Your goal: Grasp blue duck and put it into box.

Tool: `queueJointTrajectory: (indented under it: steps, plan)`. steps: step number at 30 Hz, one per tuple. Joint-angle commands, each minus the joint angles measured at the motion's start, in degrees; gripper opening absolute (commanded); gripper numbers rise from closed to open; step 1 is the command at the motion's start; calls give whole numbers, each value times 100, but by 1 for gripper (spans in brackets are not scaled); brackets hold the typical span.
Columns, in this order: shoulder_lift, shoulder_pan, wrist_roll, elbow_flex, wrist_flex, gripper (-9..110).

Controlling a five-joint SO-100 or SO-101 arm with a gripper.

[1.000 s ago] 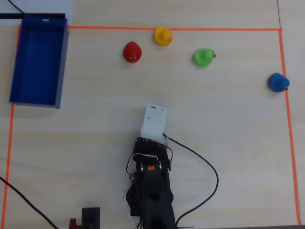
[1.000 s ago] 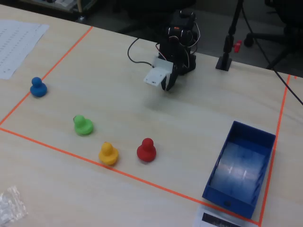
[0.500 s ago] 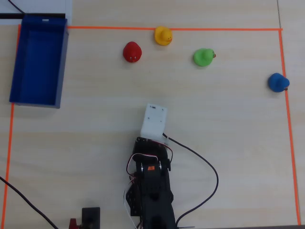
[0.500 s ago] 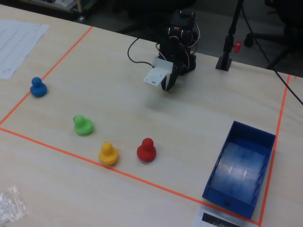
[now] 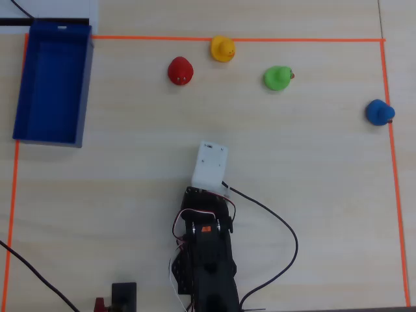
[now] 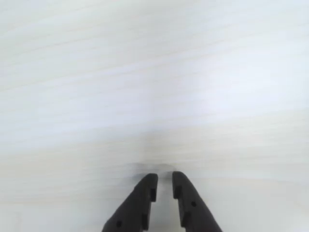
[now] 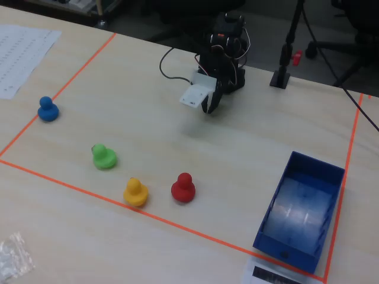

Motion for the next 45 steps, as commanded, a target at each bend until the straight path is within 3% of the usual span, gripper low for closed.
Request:
queueJointTrajectory:
  steps: [1,45]
  plan:
    - [-88,44,44,-18,114,0]
    - [-88,-264,-387,-18,114,0]
